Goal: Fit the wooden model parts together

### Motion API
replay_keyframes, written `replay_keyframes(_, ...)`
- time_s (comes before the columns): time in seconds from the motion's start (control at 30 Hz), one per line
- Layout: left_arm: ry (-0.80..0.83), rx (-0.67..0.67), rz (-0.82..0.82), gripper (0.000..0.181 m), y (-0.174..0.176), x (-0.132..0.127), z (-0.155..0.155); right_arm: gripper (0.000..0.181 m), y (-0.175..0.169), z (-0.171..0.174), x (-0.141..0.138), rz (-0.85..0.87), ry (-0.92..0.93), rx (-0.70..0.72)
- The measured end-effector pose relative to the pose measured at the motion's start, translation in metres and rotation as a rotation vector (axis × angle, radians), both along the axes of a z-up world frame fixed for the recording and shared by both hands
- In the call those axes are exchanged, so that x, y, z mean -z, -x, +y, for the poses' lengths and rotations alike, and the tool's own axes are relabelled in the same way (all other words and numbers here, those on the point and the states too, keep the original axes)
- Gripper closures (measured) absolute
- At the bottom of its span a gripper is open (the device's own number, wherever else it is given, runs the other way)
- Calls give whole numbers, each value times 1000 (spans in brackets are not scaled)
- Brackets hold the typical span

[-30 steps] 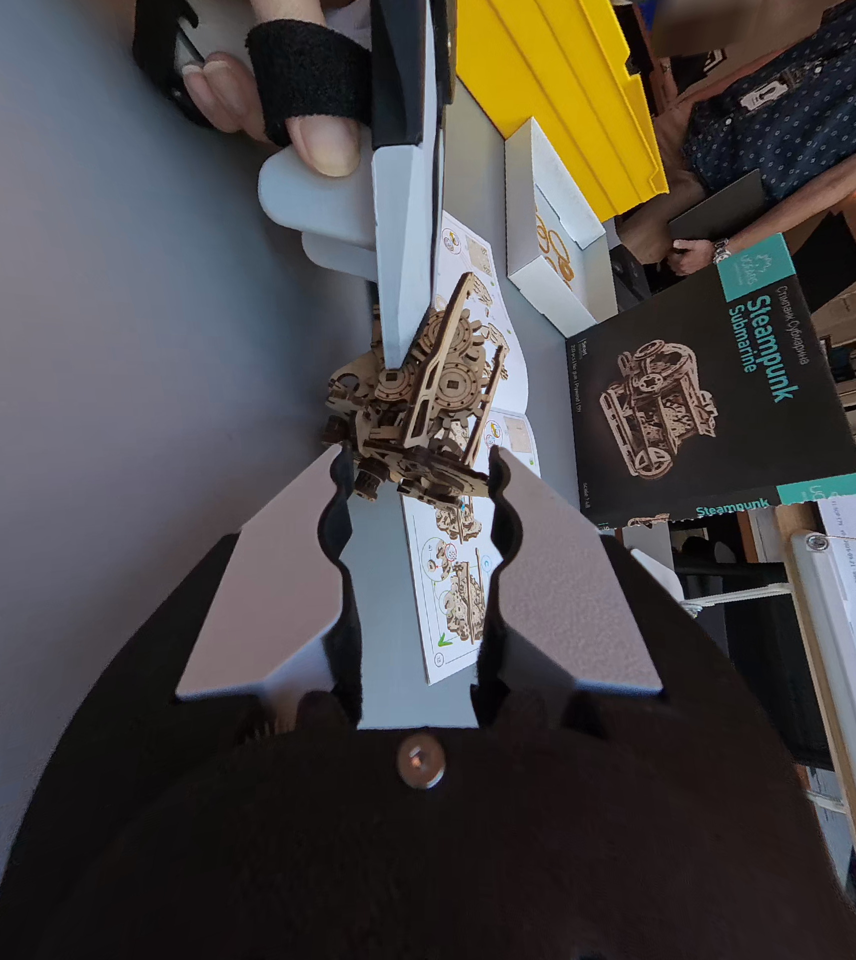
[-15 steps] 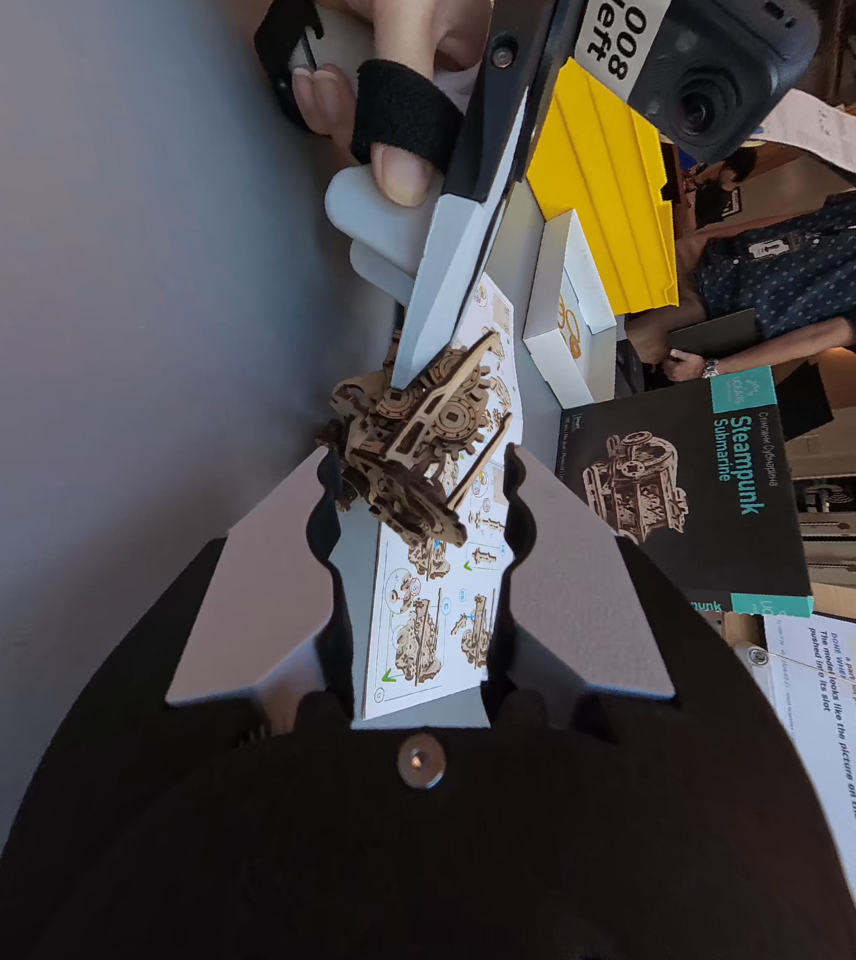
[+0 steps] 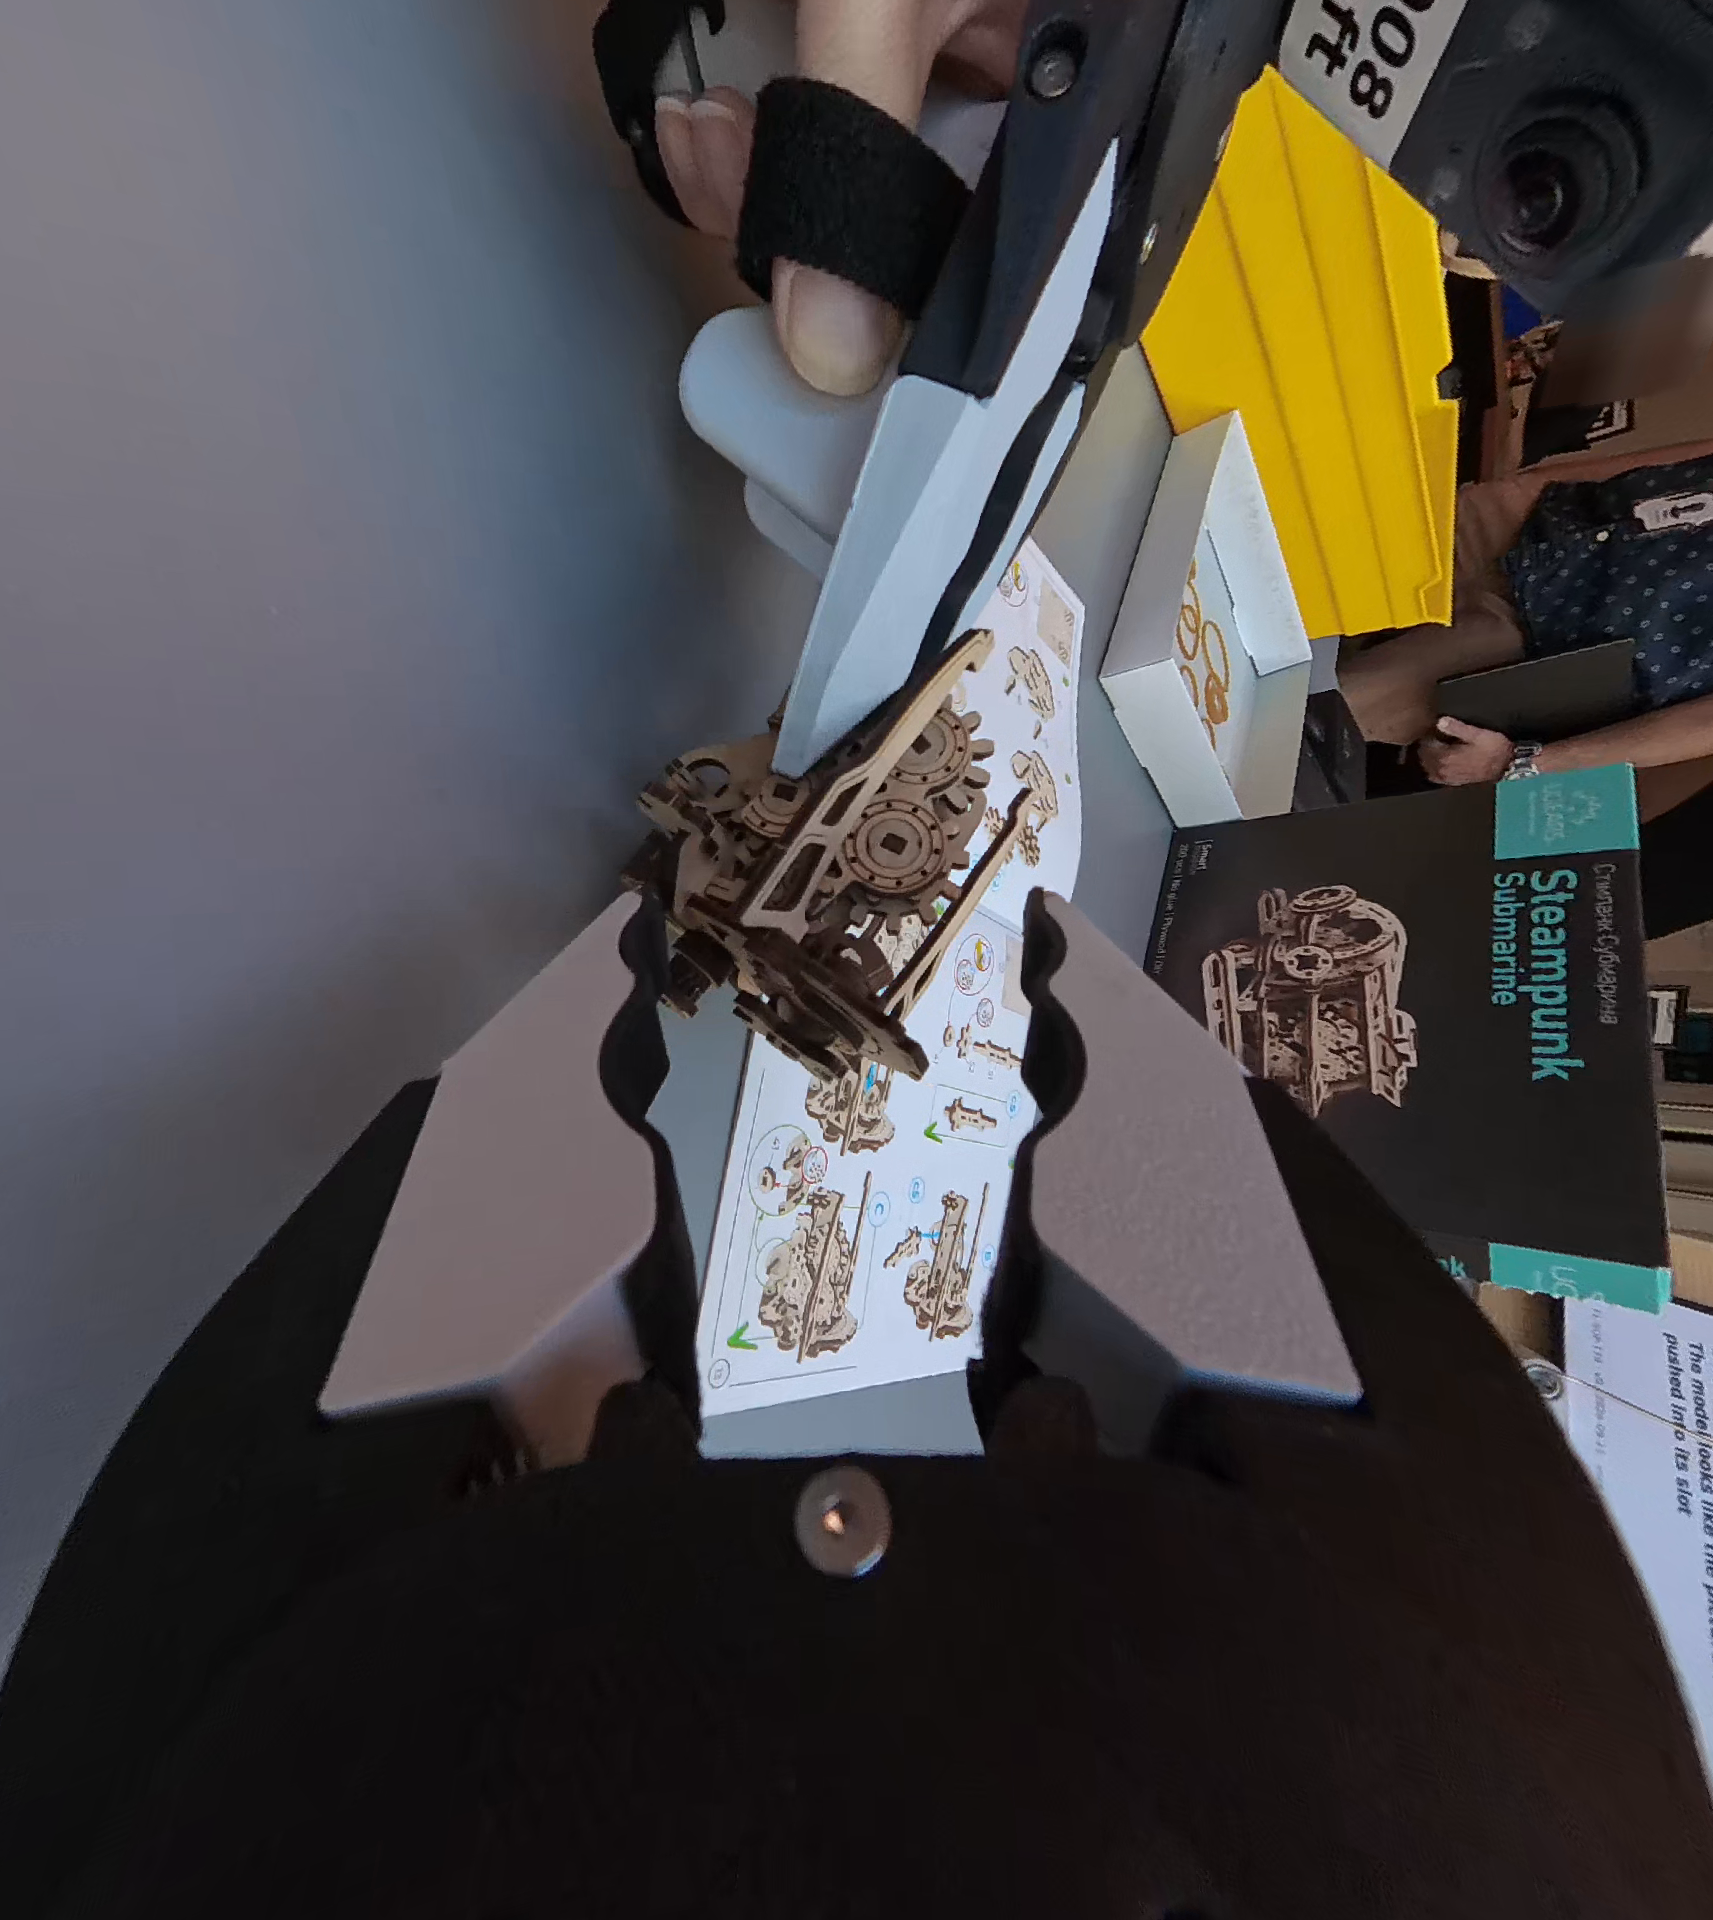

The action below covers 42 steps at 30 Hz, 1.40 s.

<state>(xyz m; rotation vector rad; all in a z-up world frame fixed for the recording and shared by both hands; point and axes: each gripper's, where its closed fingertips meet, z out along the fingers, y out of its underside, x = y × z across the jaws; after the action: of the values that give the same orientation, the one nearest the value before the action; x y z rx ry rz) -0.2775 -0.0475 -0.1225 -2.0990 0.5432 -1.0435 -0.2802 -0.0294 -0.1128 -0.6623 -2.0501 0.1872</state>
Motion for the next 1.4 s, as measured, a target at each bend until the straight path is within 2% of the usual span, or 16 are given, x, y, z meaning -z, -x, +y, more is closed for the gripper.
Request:
replay_keyframes(0.23,14,-4,-26,162,2,2,-3,115,-3,-2,6,22,29,58)
replay_keyframes(0.43,5,-3,-20,163,0,2,-4,99,2,-9,4,72,65,111)
replay_keyframes(0.5,3,-4,-21,163,0,2,-3,102,6,-9,6,71,82,121)
replay_keyframes(0.6,-17,-5,-16,162,0,1,-1,120,8,-11,7,78,98,83)
replay_keyframes(0.67,-41,9,0,163,0,0,-1,123,8,-9,6,84,134,85)
replay_keyframes(0.8,-45,28,21,163,-2,0,0,123,6,-7,7,75,216,83)
replay_keyframes(1.03,-15,9,7,163,0,1,5,123,5,-3,5,97,155,99)
replay_keyframes(1.23,1,-6,-11,163,-1,1,5,108,5,3,6,102,106,184)
replay_keyframes(1.33,0,-10,-11,162,-3,1,6,113,6,7,10,92,128,229)
replay_keyframes(1.4,-5,-9,1,162,-2,1,6,126,4,4,13,76,124,208)
